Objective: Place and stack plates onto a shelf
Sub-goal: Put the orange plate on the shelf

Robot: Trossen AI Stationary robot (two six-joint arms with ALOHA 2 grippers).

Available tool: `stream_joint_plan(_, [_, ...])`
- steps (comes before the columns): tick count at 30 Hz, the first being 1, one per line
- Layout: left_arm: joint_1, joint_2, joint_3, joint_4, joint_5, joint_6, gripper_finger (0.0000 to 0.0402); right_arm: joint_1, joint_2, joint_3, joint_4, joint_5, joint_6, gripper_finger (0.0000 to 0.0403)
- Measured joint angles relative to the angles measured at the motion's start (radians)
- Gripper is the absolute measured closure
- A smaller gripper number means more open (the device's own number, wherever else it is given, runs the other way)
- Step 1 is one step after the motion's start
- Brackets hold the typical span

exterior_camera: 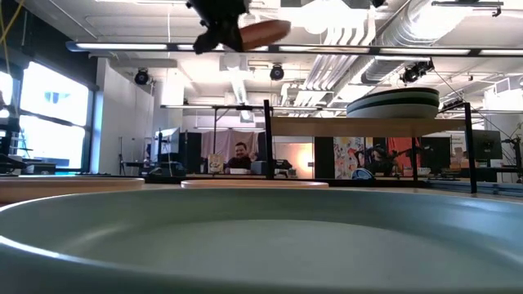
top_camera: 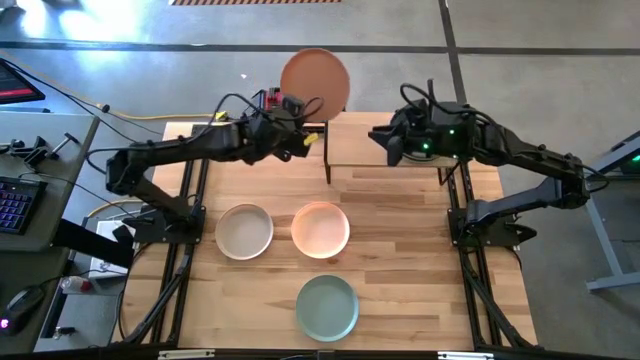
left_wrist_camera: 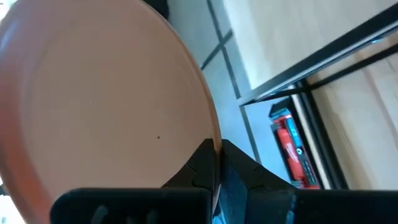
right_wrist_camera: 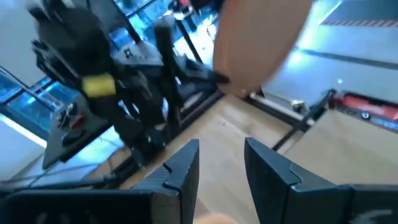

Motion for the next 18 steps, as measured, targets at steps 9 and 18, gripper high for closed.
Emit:
stream_joint_plan(9, [-0.045, 0.084, 0.000, 0.000, -0.055, 0.054, 0.0400, -0.020, 0.000, 0.000, -0.001, 0.153, 0.085, 0.0293])
stream_joint_plan(18, [-0.123, 0.111, 0.000, -0.001, -0.130, 0.092, 0.0400, -0.047, 0.046, 0.000, -0.013, 0.214, 0.139, 0.0293])
